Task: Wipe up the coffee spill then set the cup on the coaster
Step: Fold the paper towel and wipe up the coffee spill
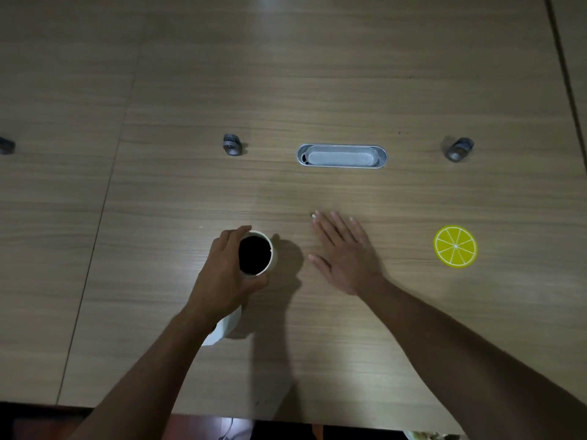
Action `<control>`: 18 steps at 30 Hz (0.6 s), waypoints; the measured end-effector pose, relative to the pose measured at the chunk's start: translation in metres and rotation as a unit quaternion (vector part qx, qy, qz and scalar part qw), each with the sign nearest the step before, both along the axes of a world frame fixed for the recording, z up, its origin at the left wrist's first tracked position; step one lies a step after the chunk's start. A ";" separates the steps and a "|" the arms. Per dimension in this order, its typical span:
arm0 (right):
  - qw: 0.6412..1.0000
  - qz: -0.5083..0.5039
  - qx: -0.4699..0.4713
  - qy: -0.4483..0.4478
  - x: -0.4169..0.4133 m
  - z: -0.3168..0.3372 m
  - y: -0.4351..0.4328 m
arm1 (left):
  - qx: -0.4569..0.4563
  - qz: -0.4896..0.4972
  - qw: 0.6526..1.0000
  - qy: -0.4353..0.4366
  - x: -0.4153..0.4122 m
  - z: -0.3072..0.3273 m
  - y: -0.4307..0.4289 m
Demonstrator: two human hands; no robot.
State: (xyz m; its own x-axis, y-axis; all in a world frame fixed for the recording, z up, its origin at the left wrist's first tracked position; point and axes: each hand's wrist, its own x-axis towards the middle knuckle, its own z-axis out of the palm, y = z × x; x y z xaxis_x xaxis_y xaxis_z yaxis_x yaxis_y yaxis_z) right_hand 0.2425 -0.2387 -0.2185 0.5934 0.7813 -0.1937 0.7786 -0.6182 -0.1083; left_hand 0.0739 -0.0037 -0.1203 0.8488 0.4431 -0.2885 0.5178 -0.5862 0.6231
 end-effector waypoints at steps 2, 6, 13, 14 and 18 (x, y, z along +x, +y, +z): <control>0.999 -0.042 -0.004 0.002 0.021 -0.002 0.000 | -0.002 -0.001 1.000 0.004 0.003 -0.002 -0.002; 0.990 -0.138 0.014 -0.005 0.052 -0.003 -0.011 | -0.008 -0.008 1.000 0.007 0.010 -0.004 -0.008; 0.988 -0.155 0.015 -0.014 0.058 -0.015 -0.032 | 0.025 -0.070 0.997 0.021 0.025 -0.006 -0.031; 0.987 -0.159 0.019 -0.016 0.055 -0.017 -0.033 | 0.029 -0.079 0.996 0.027 0.027 -0.007 -0.034; 0.988 -0.153 0.022 -0.028 0.037 -0.021 -0.046 | 0.045 -0.104 0.993 0.043 0.033 -0.009 -0.047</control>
